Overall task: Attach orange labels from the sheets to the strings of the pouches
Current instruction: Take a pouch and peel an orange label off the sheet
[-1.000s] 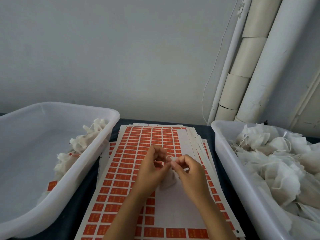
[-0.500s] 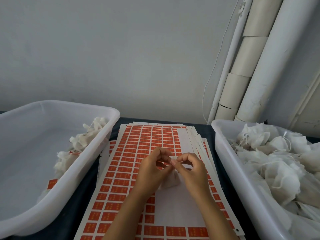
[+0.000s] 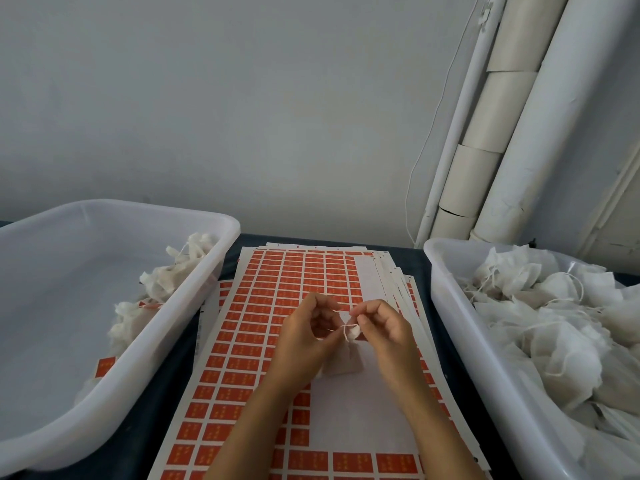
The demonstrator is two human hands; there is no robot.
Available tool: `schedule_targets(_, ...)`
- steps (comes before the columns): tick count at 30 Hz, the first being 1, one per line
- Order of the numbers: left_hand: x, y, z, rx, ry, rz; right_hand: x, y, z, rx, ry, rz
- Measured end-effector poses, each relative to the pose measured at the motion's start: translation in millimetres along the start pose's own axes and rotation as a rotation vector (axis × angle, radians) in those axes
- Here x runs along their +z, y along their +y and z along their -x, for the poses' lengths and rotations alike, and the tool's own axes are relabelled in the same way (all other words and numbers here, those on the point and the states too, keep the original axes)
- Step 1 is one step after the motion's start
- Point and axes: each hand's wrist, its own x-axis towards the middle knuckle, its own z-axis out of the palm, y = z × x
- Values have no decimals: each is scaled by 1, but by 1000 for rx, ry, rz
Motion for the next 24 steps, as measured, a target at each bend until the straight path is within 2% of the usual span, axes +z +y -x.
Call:
schedule_targets(7,-1,-4,-2,31,9,-64,-4,-3,1,-69,-70,62)
schedule_targets(15,-1,-10,-3,22,-22,-73,0,4,0,16,-75,190)
schedule_targets(24,-1,-12,-3,29,-22,-84,1,10,-1,-42,-25,233)
